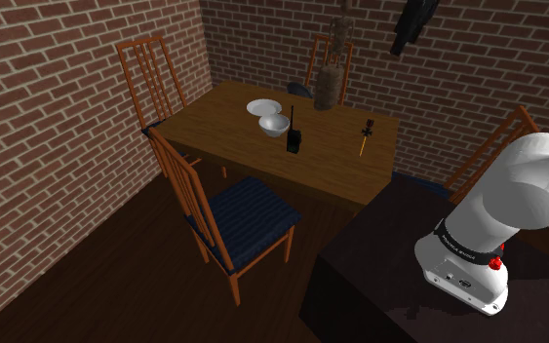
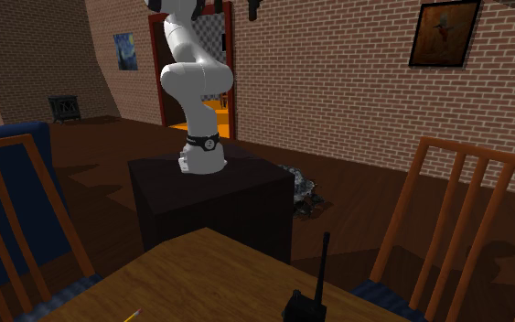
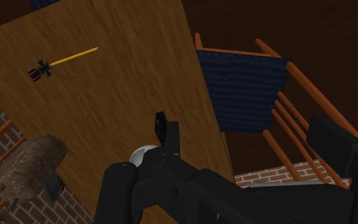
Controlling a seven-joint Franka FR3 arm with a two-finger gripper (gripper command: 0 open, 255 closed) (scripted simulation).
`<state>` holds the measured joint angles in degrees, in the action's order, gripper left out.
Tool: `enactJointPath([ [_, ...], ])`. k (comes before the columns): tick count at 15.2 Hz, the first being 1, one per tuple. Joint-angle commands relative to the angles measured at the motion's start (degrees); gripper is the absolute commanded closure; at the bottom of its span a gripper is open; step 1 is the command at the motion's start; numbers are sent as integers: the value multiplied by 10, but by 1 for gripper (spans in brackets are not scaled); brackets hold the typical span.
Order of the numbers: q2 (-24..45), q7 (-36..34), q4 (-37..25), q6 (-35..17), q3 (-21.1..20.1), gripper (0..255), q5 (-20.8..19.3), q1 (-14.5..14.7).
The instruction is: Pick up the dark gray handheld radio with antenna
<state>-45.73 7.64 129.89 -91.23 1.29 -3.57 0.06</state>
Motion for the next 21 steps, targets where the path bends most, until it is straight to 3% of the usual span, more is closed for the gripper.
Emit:
enactJointPath([
  [1, 0, 0, 0, 0, 0, 0, 0, 0],
  [11, 123, 79, 62, -191, 65, 0, -7, 7],
  [21, 315, 179, 38, -359, 124, 0, 33, 28],
])
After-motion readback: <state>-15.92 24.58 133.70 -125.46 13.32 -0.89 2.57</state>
